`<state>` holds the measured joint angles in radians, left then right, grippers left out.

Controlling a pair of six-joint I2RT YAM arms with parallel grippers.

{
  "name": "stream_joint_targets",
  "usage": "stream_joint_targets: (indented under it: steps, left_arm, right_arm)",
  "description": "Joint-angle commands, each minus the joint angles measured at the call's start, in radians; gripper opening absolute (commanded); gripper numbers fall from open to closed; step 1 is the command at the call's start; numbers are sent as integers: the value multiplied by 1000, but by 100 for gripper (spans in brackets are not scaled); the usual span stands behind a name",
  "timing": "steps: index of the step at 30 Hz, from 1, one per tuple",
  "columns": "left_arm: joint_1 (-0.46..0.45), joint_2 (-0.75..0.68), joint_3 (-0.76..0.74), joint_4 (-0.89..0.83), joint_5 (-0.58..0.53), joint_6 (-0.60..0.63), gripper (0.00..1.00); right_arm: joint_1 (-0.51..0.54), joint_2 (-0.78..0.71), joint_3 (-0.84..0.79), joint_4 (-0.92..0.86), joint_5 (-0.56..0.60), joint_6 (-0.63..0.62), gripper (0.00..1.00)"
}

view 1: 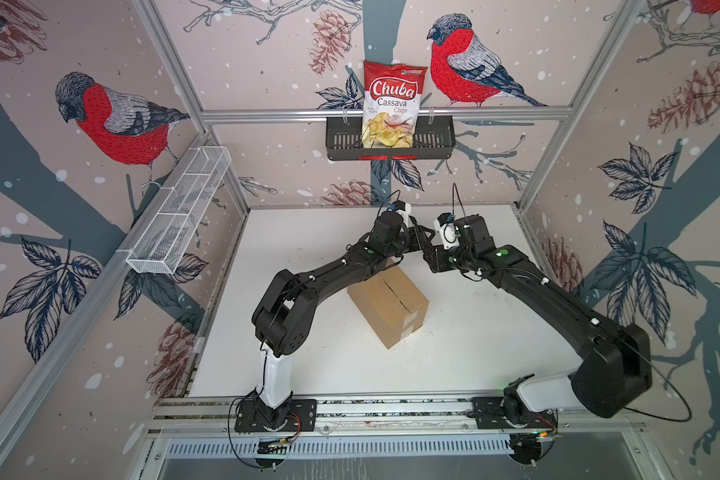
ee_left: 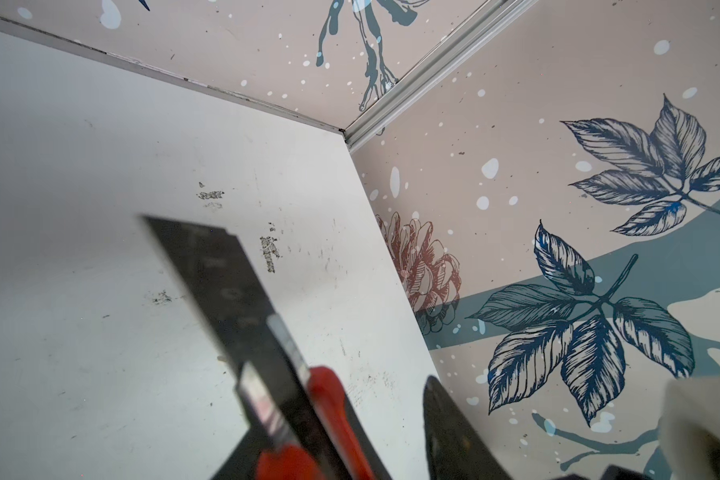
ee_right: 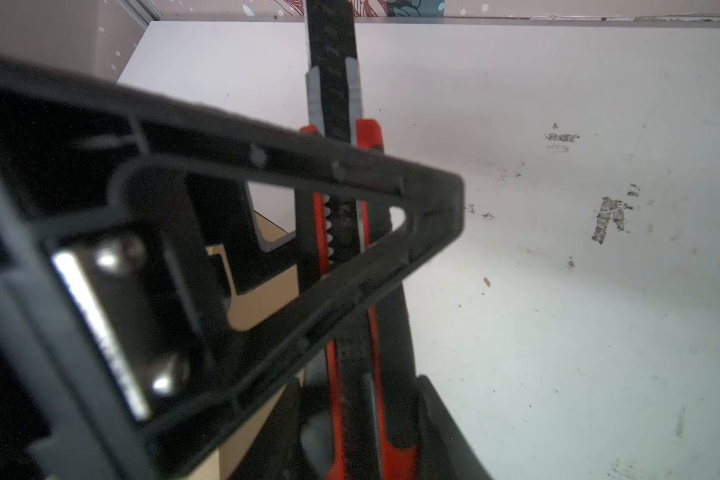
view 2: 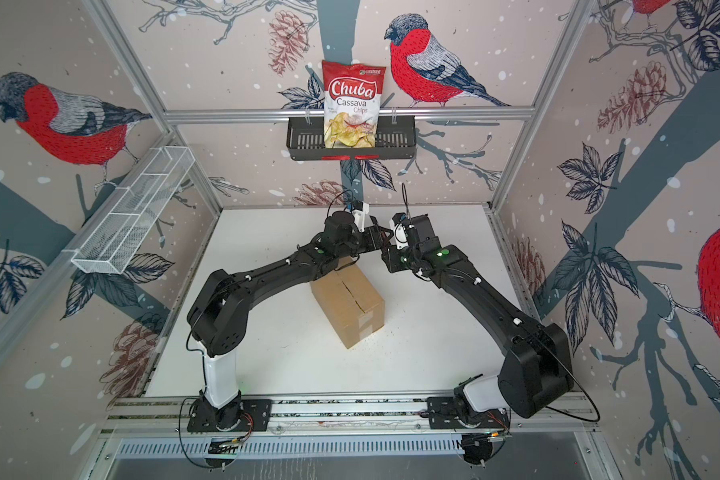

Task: Unpack the express box
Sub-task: 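Bring the knife toward the left gripper and grasp its blade end with it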

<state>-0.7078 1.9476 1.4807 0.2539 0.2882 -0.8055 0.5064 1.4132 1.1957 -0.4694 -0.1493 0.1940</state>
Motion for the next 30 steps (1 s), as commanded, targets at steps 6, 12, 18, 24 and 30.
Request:
stream_joint_targets:
  steps: [6, 12, 18, 24, 30]
  left_arm:
    - [-2, -1, -10, 89, 14, -14, 28]
    - [-1, -4, -33, 115, 9, -29, 13]
    - [-1, -6, -49, 153, 6, -45, 1]
    - [2, -16, -63, 193, 1, -57, 0]
    - [8, -22, -78, 243, 10, -82, 0]
  right_arm:
    - [3, -7, -1, 40, -20, 13, 18]
    - [3, -8, -2, 46, -15, 16, 18]
    - [1, -17, -6, 52, -12, 21, 21]
    - [-7, -42, -25, 83, -18, 39, 30]
    - [-20, -57, -42, 104, -40, 59, 45]
